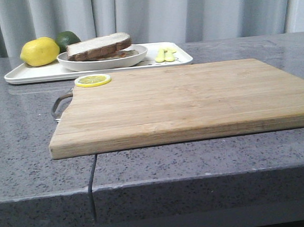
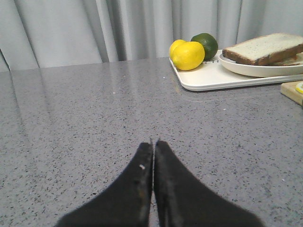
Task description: Place bread and move sandwich to tray
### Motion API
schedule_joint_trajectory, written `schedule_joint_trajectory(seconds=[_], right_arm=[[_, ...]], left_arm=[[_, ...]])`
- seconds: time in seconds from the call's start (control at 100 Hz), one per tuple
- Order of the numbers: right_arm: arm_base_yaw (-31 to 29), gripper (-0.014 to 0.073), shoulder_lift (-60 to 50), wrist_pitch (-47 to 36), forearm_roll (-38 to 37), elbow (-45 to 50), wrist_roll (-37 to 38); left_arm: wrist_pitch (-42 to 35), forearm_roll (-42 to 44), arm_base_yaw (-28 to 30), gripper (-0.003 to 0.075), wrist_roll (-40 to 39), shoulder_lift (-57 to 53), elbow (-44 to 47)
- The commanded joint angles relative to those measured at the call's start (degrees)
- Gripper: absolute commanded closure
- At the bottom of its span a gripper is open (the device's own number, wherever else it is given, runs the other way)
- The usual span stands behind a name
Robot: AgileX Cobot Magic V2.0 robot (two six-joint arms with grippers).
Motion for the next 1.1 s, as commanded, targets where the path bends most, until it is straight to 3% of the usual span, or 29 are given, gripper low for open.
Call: schedule_joint_trajectory(seconds=[0.0, 0.21, 0.32, 0.52, 0.73, 0.84, 0.94, 1.09], right_arm=[[-0.2, 0.0664, 0.1, 0.6, -3.0, -1.4, 0.1], [-0.2, 0.0664, 0.4, 2.0, -4.0, -1.4, 2.2], [-1.1, 0.0664, 0.4, 2.7, -15.4, -0.3, 10.6], [-9.8, 0.0664, 0.3, 11.5, -48.2, 5.8, 45.5], [-23.1, 0.0664, -2.3, 30.3, -92.4, 8.4, 87.6], [-30.0, 0.0664, -6.5, 40.0, -105.2, 8.4, 105.6], [-34.8, 0.0664, -10.8, 44.6, -107.9, 8.7, 108.6], [-36.9, 0.0664, -16.0, 42.7, -109.5, 11.8, 108.5]], left_arm=[[-4.3, -0.6, 0.1, 0.0740, -0.1, -1.7, 0.8], [-4.3, -0.6, 0.1, 0.0740, -0.1, -1.7, 0.8], [-4.3, -0.6, 0.1, 0.0740, -0.1, -1.7, 0.8], [-4.3, -0.6, 0.1, 0.0740, -0.1, -1.7, 0.8], [-4.3, -0.6, 0.1, 0.0740, -0.1, -1.7, 0.8], [-4.3, -0.6, 0.1, 0.0740, -0.1, -1.7, 0.8], [-4.3, -0.6, 0.1, 0.0740, -0.1, -1.7, 0.8], [-4.3, -0.6, 0.1, 0.0740, -0.1, -1.7, 0.8]])
